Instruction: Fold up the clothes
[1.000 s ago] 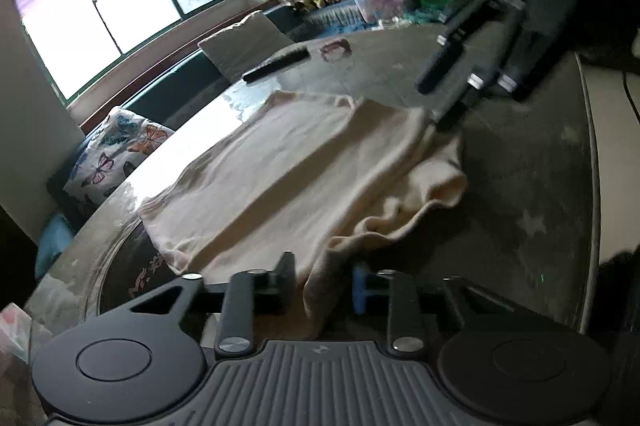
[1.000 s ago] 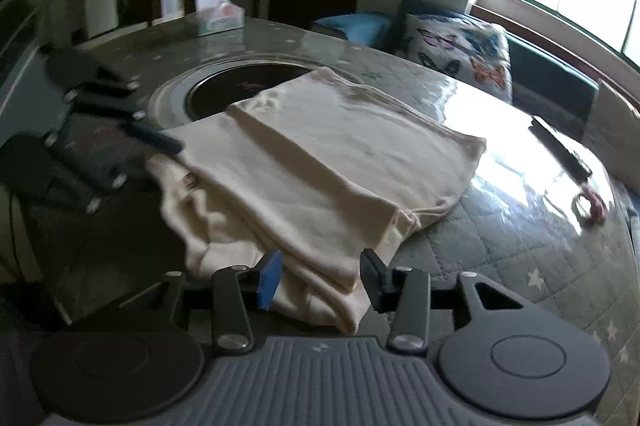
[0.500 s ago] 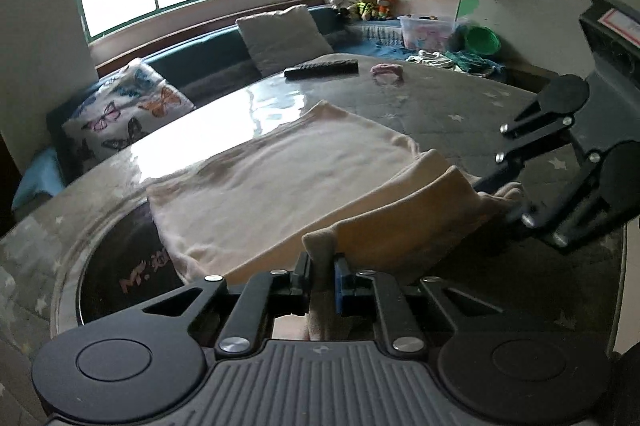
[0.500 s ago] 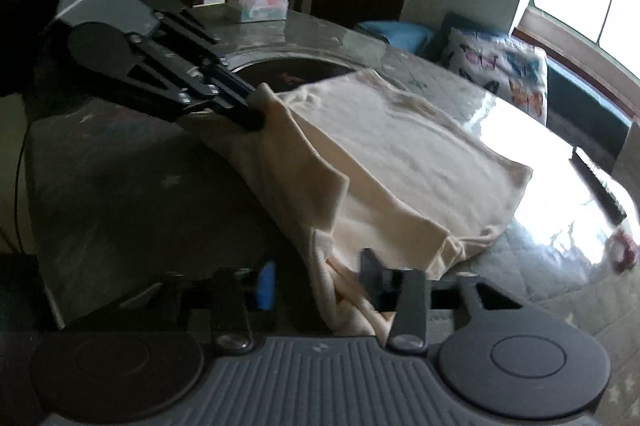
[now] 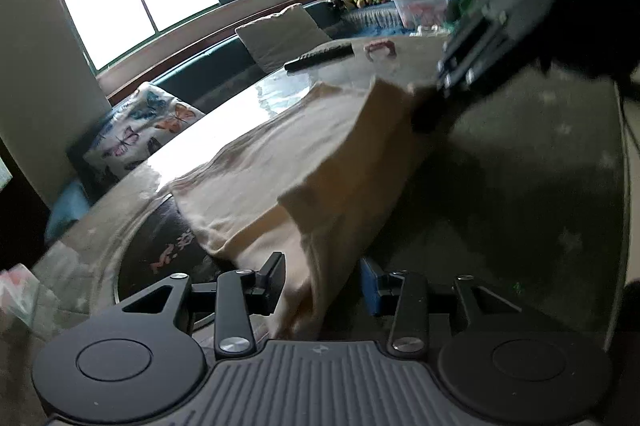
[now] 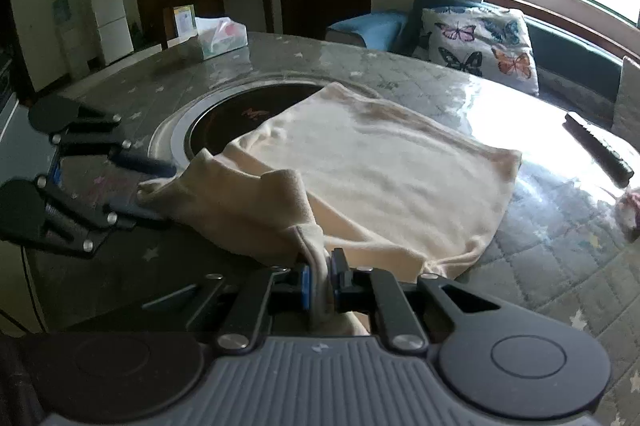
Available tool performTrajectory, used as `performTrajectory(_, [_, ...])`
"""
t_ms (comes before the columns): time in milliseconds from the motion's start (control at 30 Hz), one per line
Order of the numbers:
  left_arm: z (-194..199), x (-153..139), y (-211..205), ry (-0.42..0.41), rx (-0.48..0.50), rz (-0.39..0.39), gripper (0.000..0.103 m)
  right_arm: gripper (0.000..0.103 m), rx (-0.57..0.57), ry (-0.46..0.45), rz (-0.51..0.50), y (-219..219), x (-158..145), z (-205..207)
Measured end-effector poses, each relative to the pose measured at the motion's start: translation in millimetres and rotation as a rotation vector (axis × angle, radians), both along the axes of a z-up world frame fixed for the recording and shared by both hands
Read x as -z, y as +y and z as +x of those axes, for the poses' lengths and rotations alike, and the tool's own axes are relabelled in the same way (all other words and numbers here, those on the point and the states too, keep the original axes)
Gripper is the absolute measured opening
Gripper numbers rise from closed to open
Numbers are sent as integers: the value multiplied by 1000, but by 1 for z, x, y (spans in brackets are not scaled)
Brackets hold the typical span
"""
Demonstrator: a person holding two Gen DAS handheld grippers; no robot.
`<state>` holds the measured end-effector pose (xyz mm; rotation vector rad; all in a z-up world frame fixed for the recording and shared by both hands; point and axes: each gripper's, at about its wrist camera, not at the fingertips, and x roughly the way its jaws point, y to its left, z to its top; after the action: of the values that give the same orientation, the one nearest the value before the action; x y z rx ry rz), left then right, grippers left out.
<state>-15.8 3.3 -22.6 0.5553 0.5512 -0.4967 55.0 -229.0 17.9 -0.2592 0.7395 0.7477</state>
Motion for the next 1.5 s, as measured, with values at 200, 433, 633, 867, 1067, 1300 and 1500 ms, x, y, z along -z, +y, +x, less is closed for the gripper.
performTrajectory(200, [-2, 1, 6, -27, 6, 28, 13, 7, 43, -33, 10, 0, -2, -12])
performTrajectory(433, [-33, -34, 14, -51, 37, -36, 10, 7, 59, -94, 47, -13, -24, -44])
performTrajectory(633, [-68, -73, 20, -33, 42, -115, 9, 6, 32, -128, 91, -30, -55, -90])
performTrajectory(867, [-39, -93, 19, -62, 9, -172, 7, 6, 51, -176, 82, -30, -73, -85])
performTrajectory(1067, [26, -86, 15, -47, -29, -175, 6, 6, 96, -139, 68, -24, -65, -26])
performTrajectory(1300, [103, -50, 11, 28, -79, -140, 5, 6, 149, -62, 41, -10, -34, 46])
performTrajectory(1500, [148, -12, 15, 113, -129, -119, 8, 13, 223, 1, 36, -7, 6, 82])
